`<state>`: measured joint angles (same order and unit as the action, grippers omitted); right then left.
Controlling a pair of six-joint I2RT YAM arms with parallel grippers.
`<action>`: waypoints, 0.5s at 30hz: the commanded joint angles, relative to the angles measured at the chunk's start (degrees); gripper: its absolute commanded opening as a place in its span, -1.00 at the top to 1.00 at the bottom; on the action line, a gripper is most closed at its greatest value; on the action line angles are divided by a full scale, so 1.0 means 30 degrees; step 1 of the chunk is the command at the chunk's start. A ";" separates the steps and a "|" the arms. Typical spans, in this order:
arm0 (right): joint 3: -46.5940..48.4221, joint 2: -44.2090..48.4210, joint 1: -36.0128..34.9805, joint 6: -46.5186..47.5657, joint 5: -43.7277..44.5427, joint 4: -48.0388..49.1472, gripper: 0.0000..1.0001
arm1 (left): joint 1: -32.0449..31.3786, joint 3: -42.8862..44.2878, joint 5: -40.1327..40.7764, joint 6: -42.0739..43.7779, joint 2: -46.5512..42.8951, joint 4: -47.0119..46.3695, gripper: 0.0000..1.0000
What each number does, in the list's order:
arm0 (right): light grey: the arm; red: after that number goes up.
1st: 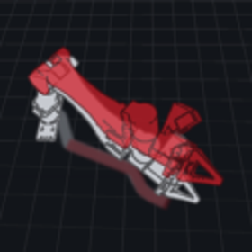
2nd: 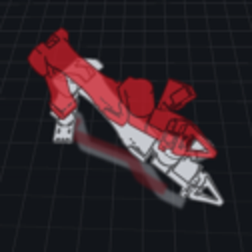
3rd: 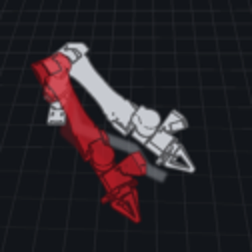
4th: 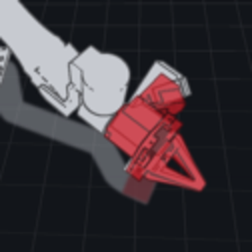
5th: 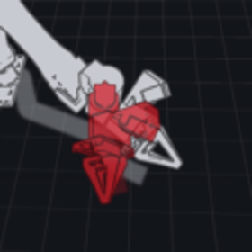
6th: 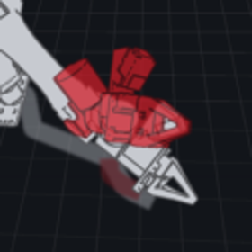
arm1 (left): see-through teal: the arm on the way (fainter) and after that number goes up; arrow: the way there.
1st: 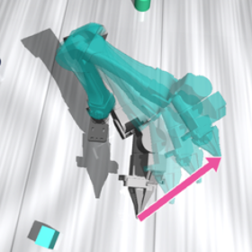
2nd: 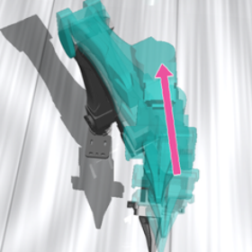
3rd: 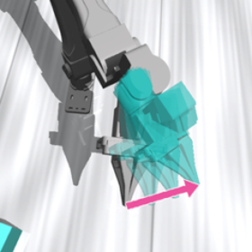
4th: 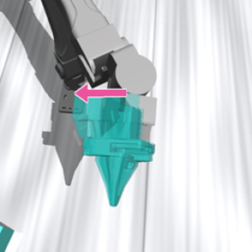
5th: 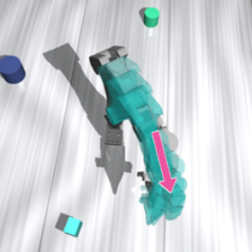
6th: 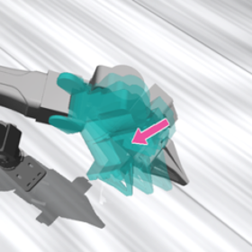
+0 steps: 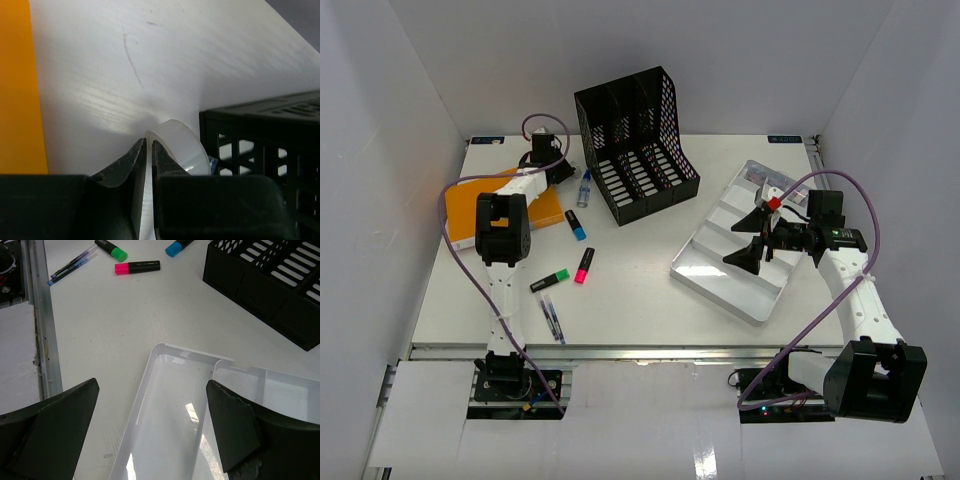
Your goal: Organize the desk
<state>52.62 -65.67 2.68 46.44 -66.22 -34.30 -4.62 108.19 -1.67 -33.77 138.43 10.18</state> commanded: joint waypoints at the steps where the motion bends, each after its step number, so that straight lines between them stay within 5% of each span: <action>1: -0.0021 0.0005 0.0133 -0.0068 -0.0487 0.0302 -0.89 | 0.0181 -0.2714 -0.0600 0.0131 -0.2613 -0.0754 0.59; 10: -0.0050 -0.0112 0.0147 -0.0068 -0.0428 0.0302 -0.89 | 0.0340 -0.3914 -0.1406 0.0254 -0.3606 -0.1622 0.48; 15: -0.0050 -0.0121 0.0162 -0.0068 -0.0419 0.0302 -0.89 | 0.0340 -0.3041 -0.1621 0.0278 -0.3135 -0.1148 0.23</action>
<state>52.62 -65.73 2.70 46.44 -66.19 -34.28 -3.86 96.72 -5.25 -33.49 131.76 5.95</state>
